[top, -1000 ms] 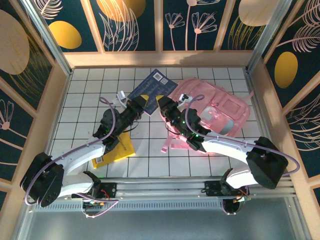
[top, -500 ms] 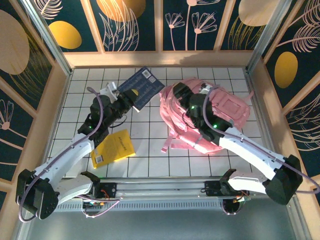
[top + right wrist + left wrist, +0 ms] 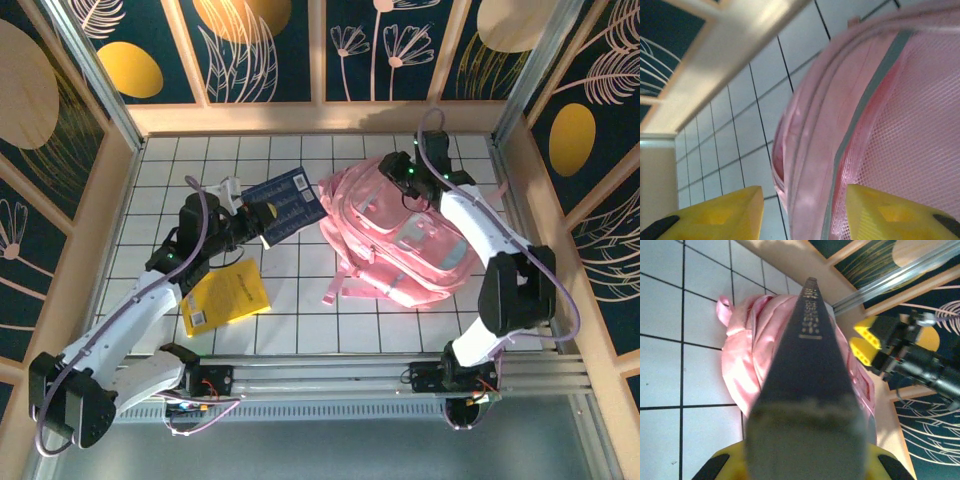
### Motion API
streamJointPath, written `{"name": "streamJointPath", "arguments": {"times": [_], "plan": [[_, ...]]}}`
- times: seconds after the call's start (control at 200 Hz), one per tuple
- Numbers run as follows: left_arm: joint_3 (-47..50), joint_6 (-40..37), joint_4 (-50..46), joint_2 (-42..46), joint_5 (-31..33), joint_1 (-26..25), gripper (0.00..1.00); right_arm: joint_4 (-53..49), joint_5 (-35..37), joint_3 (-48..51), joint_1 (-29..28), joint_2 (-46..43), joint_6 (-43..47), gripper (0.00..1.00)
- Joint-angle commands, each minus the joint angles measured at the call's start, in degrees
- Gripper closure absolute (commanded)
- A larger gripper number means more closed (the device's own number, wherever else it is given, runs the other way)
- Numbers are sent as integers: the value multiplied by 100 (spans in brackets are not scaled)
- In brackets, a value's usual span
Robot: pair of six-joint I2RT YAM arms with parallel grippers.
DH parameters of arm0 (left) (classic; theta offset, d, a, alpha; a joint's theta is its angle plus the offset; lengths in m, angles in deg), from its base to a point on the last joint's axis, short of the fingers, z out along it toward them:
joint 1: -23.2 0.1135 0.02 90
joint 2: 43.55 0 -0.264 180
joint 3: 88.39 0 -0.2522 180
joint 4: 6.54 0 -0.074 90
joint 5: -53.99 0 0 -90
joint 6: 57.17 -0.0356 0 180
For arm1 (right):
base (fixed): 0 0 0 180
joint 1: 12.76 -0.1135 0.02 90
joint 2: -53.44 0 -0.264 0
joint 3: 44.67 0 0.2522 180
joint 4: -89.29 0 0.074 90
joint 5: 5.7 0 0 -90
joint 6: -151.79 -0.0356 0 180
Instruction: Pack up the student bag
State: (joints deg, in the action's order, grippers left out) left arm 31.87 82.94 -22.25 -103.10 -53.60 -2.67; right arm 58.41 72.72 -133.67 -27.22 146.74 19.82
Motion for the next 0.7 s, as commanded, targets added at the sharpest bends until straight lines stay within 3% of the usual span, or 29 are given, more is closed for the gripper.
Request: {"name": "streamJointPath", "arguments": {"times": [0.0,0.556,0.621,0.691], "plan": [[-45,-357,42,171,-243,6,100,-227,-585,-484,145,339,118,55],[-113,-694,-244,182,-228,12,100,-85,-767,-701,127,1104,-67,56],[-114,-678,-244,181,-203,12,100,-48,-806,-724,114,1205,-15,59],[-126,-692,-261,189,-175,12,100,37,-1001,-744,97,1289,13,69]]}}
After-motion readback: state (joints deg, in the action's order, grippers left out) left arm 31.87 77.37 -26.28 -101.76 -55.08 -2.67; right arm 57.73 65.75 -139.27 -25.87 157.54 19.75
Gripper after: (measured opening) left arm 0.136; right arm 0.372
